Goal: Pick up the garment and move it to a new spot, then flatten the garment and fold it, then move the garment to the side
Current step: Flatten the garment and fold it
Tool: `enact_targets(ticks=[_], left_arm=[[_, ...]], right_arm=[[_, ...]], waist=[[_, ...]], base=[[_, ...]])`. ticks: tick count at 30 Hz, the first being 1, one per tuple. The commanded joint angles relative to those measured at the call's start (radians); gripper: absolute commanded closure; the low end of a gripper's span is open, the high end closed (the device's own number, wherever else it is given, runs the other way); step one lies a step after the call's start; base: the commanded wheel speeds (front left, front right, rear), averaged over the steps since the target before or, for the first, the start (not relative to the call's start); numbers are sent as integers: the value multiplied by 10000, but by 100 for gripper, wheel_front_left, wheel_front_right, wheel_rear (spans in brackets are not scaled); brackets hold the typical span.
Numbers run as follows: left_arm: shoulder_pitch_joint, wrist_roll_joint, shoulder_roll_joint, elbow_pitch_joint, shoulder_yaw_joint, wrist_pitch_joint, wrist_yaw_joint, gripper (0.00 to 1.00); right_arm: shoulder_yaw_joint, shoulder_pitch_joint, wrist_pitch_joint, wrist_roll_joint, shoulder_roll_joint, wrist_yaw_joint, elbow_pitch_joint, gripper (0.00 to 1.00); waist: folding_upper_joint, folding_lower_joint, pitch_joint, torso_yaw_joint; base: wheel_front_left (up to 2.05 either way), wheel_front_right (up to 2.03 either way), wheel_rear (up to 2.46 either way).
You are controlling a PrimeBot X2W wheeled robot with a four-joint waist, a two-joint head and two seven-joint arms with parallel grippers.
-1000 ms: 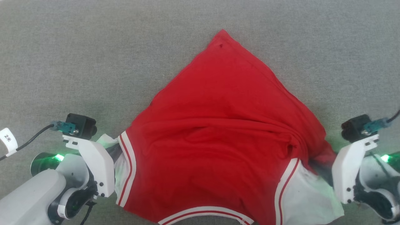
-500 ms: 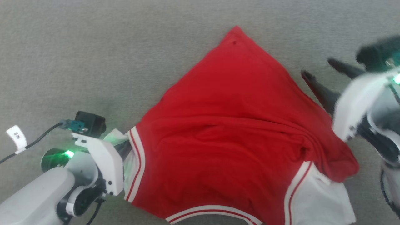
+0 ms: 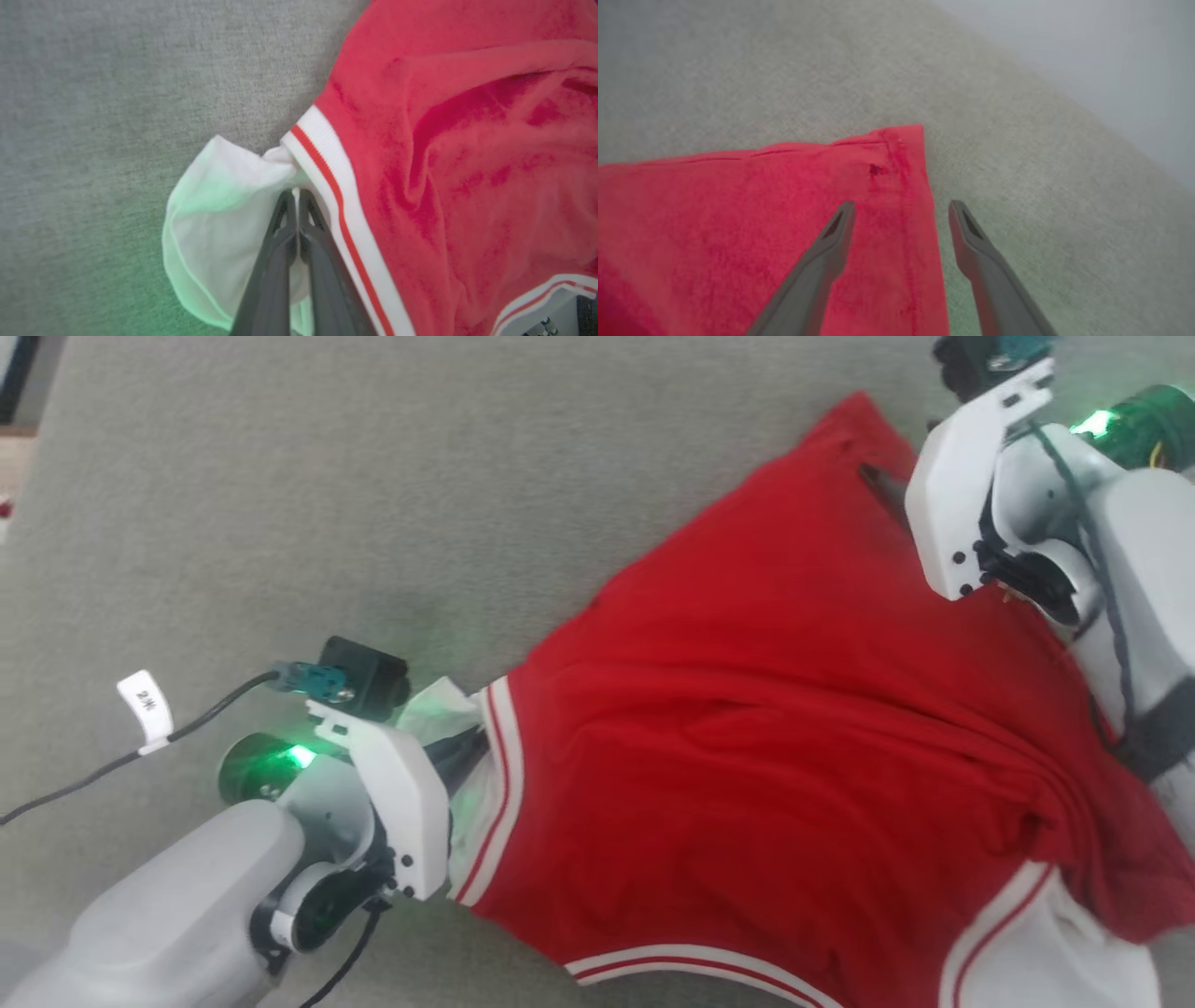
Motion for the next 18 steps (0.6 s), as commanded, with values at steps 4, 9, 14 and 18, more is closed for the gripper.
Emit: enact_targets(ticks=[4,9,14,18], left_arm=[[-99,134,-284,409,-211,36,-150,100],[-211,91,-492,702,-251,1,-301,100],[-234,16,-561,934,-249,-12,-393,100],[-385,-136,-458,1096,-83,97,-368,100]], right_arm=[[1360,-985,440,239,157,1,1835,0],[2658,-1231,1449,966,253,4,3224,0],[3234,-1461,2108,1533,77,7,3702,100],[3376,-1875,1588,1920,-68,-6,3717,100]], waist=[[0,0,264,595],[0,0,324,834],[0,0,286,860],[0,0,102,707]], base=[[0,0,0],[0,0,0],[0,0,0],[0,0,0]])
